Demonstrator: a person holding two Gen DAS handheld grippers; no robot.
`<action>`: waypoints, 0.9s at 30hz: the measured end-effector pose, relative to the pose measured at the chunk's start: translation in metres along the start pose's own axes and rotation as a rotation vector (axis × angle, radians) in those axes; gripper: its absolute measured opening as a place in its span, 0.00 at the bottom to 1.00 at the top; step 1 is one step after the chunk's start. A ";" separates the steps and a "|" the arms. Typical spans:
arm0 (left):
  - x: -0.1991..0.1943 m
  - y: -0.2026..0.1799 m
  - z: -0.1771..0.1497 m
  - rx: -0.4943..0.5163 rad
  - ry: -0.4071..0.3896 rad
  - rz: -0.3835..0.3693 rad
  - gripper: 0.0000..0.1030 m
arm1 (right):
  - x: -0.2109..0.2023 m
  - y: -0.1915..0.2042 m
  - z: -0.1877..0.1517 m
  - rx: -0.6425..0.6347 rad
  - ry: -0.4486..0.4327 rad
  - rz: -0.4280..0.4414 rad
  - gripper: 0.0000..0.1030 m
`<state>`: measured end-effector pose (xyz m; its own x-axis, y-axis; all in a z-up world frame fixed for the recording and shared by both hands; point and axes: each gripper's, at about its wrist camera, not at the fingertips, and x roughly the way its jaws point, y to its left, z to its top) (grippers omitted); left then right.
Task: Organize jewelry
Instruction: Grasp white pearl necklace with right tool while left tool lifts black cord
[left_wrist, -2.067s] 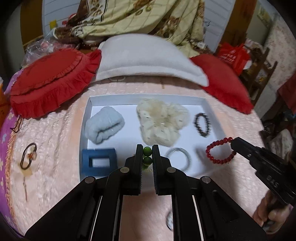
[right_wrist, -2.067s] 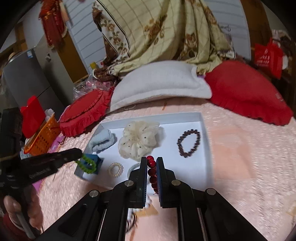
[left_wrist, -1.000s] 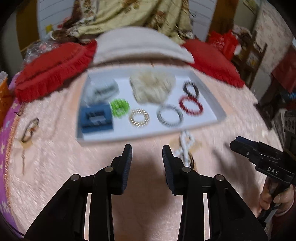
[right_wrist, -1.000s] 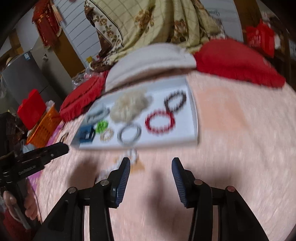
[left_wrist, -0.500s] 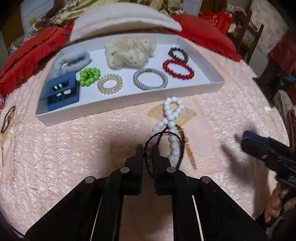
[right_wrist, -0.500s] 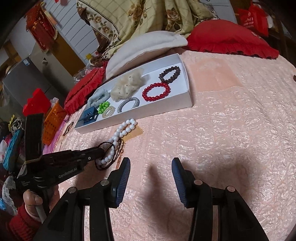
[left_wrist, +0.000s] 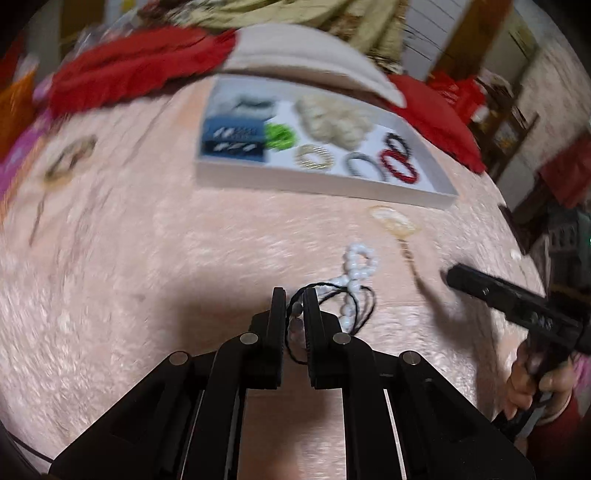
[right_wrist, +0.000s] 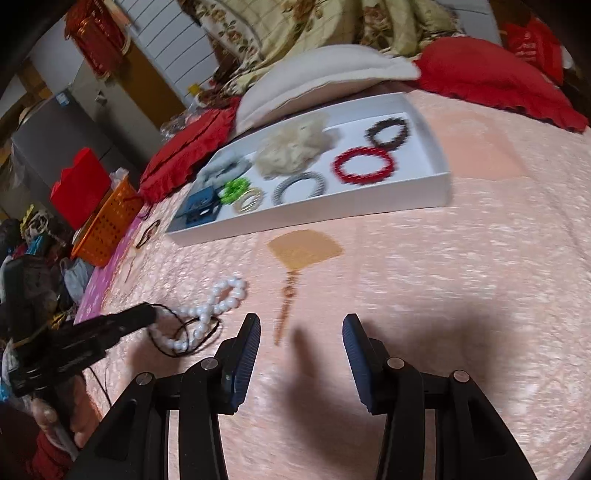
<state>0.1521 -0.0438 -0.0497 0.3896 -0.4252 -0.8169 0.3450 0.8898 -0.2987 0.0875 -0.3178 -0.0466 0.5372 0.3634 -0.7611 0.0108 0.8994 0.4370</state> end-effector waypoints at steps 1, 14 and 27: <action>0.000 0.008 0.000 -0.025 -0.004 -0.002 0.08 | 0.004 0.007 0.001 -0.017 0.008 0.000 0.43; -0.003 0.042 -0.008 -0.086 -0.006 -0.028 0.08 | 0.074 0.087 0.017 -0.206 0.088 -0.030 0.40; -0.002 0.038 -0.006 -0.079 0.002 -0.058 0.09 | 0.053 0.060 0.027 -0.103 0.007 -0.091 0.09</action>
<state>0.1592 -0.0082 -0.0628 0.3692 -0.4764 -0.7980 0.2986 0.8739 -0.3836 0.1397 -0.2516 -0.0475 0.5324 0.2800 -0.7988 -0.0271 0.9488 0.3146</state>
